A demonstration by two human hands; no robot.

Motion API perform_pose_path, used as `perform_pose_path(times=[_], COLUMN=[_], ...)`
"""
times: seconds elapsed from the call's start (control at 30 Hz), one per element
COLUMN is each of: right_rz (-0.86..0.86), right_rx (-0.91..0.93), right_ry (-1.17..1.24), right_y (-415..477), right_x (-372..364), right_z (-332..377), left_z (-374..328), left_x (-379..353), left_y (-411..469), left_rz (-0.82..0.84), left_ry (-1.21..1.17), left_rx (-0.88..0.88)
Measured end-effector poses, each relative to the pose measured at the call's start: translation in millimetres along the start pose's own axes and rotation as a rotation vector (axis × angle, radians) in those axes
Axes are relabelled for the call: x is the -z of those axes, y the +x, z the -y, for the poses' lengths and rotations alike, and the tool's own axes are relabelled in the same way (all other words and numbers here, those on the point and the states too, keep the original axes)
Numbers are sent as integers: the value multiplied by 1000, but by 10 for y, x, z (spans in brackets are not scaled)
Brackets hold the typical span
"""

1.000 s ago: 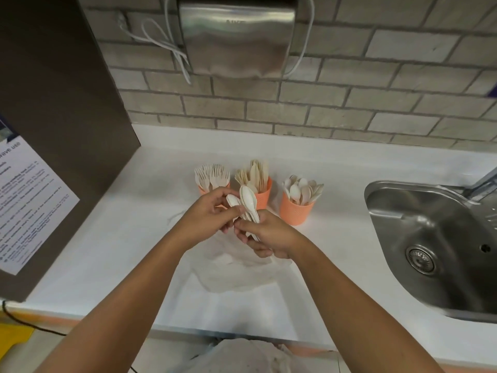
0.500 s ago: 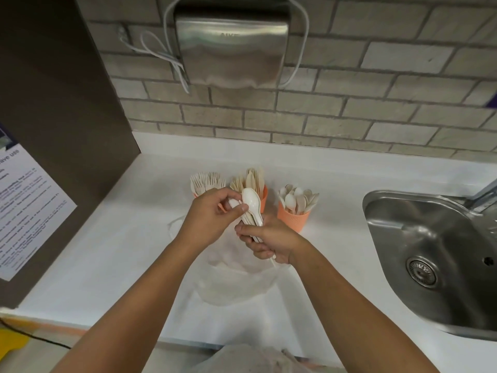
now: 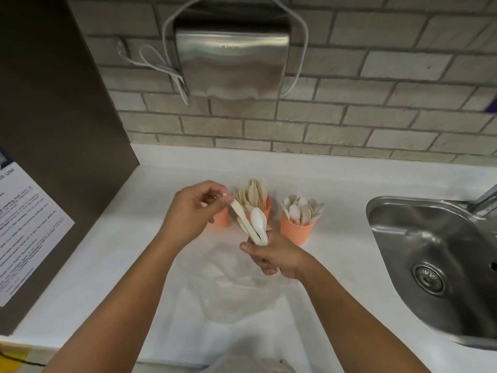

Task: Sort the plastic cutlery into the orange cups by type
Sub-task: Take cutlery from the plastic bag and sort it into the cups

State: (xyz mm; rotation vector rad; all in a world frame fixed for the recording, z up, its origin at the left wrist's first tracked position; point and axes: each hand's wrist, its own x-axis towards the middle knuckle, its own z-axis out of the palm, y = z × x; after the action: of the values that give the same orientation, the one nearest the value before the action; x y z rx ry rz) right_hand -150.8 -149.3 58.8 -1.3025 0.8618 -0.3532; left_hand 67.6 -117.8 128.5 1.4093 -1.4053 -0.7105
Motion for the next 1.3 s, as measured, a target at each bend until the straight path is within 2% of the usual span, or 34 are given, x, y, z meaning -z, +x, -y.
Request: perform_pose_path(times=[0.13,0.23,0.3,0.4,0.5,0.63,0.77,0.8,0.83,0.9,0.93,0.97,1.03,1.07,1.13,1.2,1.3], right_rz=[-134,-258,-368,-449,-444,-391,-392,-406,-409,-369,-328,-284,-202,-172,-113,-41,-2], right_rx=[-33,53,112,178,180,152,111,108,108,111,108,107,131,148,161,132,68], right_ry=[120,325,429,464,427,527,571,569,572,580,576,568,549,535,505,494,405], right_y=[12,38,42,42,51,69,139,161,174,194,195,203,232,256,303,333,345], right_x=[55,103,152,270,365,425,407,391,371,327,294,252,149,93,-14,-85,-148], right_z=[-73,-12,75,225,345,399,380,385,396,418,429,438,446,447,449,441,415], left_z=[-83,-193,-234,-176,-20,180,364,386,394,306,200,97,-78,-84,-12,94,192], left_x=[211,256,186,-20,-231,-468,-654,-680,-691,-686,-677,-667,-657,-656,-644,-607,-542], left_y=[242,417,523,694,858,991,985,951,913,817,758,701,565,508,415,374,370], left_rz=[-207,-320,-329,-245,-160,-19,286,315,276,60,-37,-55,110,168,156,38,-93], left_ry=[-136,-84,-27,111,256,419,824,892,907,710,508,273,-192,-289,-267,-211,-258], left_rx=[-58,-112,-146,-213,-267,-261,-165,-172,-208,-272,-204,-75,189,246,271,282,295])
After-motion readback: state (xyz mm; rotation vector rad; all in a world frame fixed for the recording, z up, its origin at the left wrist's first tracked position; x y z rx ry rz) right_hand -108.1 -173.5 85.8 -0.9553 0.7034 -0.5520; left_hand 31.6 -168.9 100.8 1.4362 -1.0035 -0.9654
